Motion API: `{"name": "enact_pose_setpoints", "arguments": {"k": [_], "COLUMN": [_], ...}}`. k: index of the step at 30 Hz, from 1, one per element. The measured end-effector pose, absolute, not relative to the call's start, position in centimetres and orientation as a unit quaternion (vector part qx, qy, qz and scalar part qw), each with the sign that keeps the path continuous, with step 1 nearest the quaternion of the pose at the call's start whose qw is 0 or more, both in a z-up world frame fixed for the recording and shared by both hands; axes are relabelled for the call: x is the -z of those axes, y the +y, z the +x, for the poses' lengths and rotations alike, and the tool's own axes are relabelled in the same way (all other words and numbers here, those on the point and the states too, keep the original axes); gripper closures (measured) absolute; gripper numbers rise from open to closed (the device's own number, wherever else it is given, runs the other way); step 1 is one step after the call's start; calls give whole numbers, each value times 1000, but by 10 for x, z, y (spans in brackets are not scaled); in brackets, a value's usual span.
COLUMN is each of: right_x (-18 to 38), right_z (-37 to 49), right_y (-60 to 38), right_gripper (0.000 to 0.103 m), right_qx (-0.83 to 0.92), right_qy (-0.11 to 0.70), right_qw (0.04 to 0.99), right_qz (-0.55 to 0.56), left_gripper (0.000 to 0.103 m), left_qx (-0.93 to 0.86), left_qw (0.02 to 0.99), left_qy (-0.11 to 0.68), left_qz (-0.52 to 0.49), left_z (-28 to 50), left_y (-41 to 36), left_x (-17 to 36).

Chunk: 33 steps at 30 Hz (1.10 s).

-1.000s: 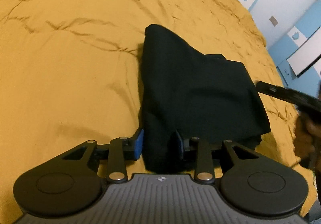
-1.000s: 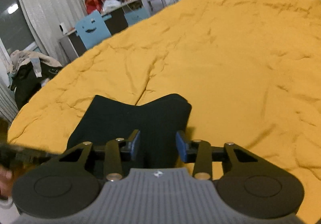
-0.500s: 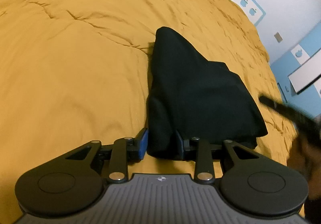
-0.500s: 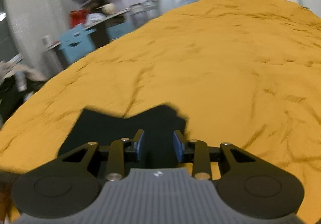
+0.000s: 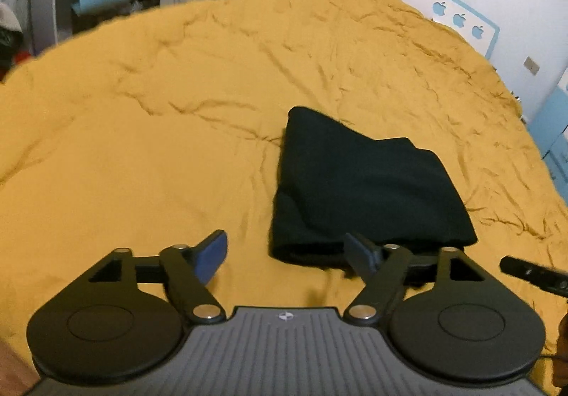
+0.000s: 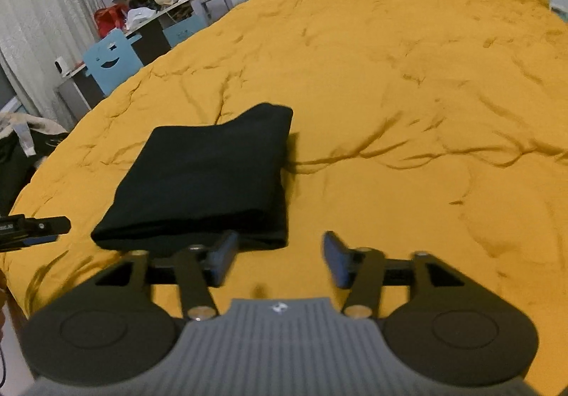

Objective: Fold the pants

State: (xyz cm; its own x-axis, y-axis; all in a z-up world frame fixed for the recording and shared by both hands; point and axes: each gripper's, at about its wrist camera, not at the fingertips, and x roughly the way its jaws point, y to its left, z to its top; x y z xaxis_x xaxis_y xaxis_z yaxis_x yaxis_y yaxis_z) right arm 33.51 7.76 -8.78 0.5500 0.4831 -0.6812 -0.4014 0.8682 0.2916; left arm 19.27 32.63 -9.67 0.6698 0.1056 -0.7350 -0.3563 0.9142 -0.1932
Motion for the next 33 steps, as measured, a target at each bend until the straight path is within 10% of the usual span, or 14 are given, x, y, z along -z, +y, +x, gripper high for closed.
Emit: {"name": "enact_pose_setpoints", "arguments": {"k": [2,33], "right_x": [73,1], "right_z": [318,234], "right_y": [72,51], "right_gripper": [21,21], "right_qx": [-247,-203], "right_qy": [385,384], "right_qw": [889,901], "right_qz": [41,-2], "left_gripper": [14,1], "left_qx": [-139,-142], "left_qw": [902,907], "left_qy": [382,389], "left_qz": [-143,-81], "left_z": [188,158], "left_y": [308,184], "left_x": [87,41]}}
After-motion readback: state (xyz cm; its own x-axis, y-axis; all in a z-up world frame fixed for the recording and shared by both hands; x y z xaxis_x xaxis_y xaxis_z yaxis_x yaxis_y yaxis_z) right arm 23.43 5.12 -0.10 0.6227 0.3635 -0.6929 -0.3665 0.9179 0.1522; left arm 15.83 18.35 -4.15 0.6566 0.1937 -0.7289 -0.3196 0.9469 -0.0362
